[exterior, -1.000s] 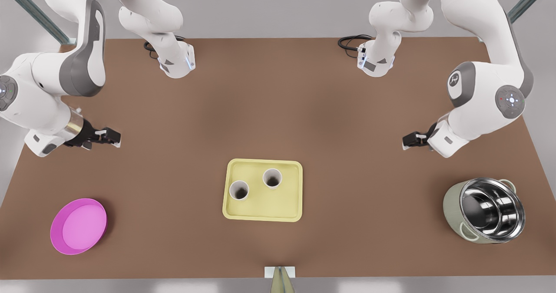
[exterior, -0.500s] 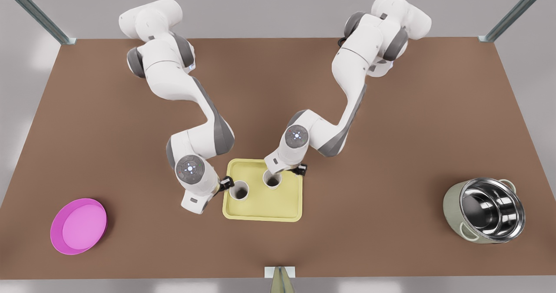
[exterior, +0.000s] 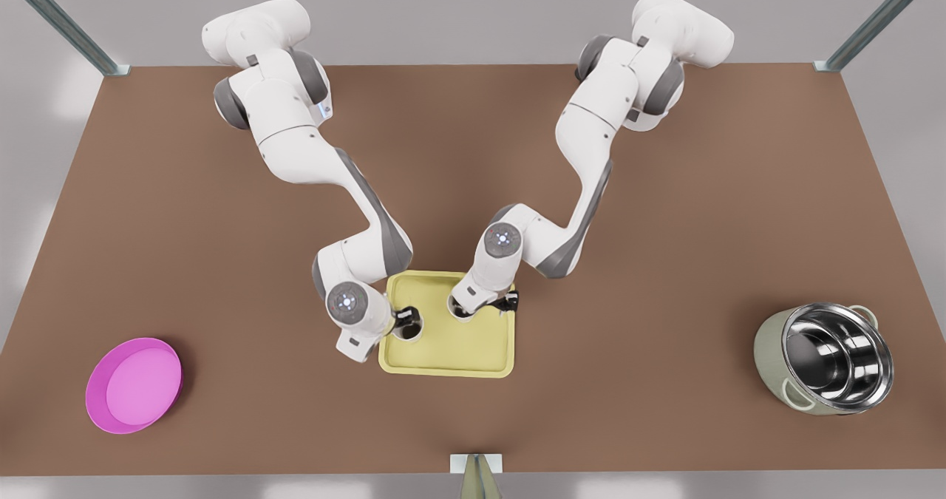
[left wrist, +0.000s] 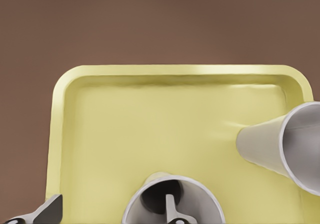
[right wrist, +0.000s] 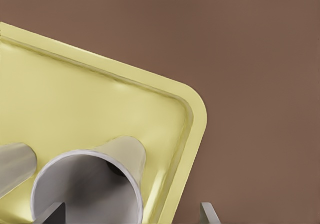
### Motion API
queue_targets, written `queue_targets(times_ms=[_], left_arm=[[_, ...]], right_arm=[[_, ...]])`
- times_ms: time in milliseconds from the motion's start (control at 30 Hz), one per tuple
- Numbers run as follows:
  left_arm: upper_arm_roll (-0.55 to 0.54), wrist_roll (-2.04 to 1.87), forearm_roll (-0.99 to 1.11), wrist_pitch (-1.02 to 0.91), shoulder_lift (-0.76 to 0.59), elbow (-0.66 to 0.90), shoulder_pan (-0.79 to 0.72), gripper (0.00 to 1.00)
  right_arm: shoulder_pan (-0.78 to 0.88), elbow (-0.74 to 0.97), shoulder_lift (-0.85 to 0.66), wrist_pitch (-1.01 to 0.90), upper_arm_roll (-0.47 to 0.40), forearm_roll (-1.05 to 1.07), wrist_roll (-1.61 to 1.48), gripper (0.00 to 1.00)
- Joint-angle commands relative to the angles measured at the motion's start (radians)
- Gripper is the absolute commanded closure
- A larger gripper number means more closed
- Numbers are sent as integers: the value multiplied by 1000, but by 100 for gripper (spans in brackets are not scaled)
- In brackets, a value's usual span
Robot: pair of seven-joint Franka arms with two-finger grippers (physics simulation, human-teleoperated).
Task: Use the left arm to pick up the white IKEA cup from the tray and place it on the middle-left position; use the right arm to pick up the white IKEA cup from the tray and place it on the middle-right position
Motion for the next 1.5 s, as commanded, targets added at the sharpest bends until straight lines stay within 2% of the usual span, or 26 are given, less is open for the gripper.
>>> queue_targets(times_ms=[0,100,167,200,233,300,367,400,433,533,567,667,700,767,867,1000,1067,1100,1167,1300,1333,1367,1467], left_arm=[[0,-178,2,38,14,0,-2,0],[-1,-181,15,45,22,1,-19,3],[-1,-187,15,60,22,3,-24,13],[-1,-186,15,60,20,3,-24,21],[-1,-186,15,60,20,3,-22,39],[-3,-189,12,60,20,3,-22,56],[-3,-191,7,61,20,3,-22,66],[-4,-198,5,61,20,4,-22,70],[-4,-200,5,61,20,4,-22,72],[-3,-200,4,55,11,3,-22,75],[-1,-200,2,46,2,3,-22,76],[5,-200,2,31,-3,3,-19,80],[5,-200,2,29,-4,3,-19,87],[8,-188,2,2,-18,3,13,86],[-3,-25,-31,-141,-93,3,153,86],[-6,354,-48,-152,-95,-6,370,86],[-4,521,-90,-150,-90,-8,452,86],[-4,561,-91,-135,-76,-8,462,86],[-6,570,-87,-69,-43,-20,464,86],[-6,567,-87,-29,-20,-19,459,85],[-6,567,-87,-26,-18,-19,459,76],[-6,573,-85,-21,-18,-17,459,2],[-6,576,-85,-11,-18,-17,459,0]], right_arm=[[-2,0,-3,89,0,-13,122,0],[-6,-20,-1,91,0,-16,117,0],[-22,-46,-9,112,0,-13,103,0],[-22,-50,-9,112,0,-14,102,0],[-22,-61,-9,112,0,-14,103,0],[-19,-64,0,135,2,-13,107,0],[-14,-63,17,146,8,-14,117,2],[-14,-63,17,146,8,-14,116,5],[-12,-63,19,146,8,-14,116,14],[-14,-63,20,146,17,-14,110,52],[-14,-63,20,146,17,-14,111,57],[-12,-63,26,146,17,-14,116,63],[-11,-63,28,146,17,-14,116,63],[-2,-63,26,144,17,-11,116,63],[0,-64,26,120,40,-11,110,62],[-2,-80,25,98,54,-11,103,62],[-2,-89,23,98,54,-11,102,67],[-2,-90,23,98,52,-11,102,70],[-2,-90,22,98,52,-11,103,70],[-5,-89,20,98,49,-13,103,80],[-8,-87,17,98,49,-13,102,80],[-8,-89,8,98,51,-11,103,80],[-52,-129,-38,98,60,-11,77,81]])
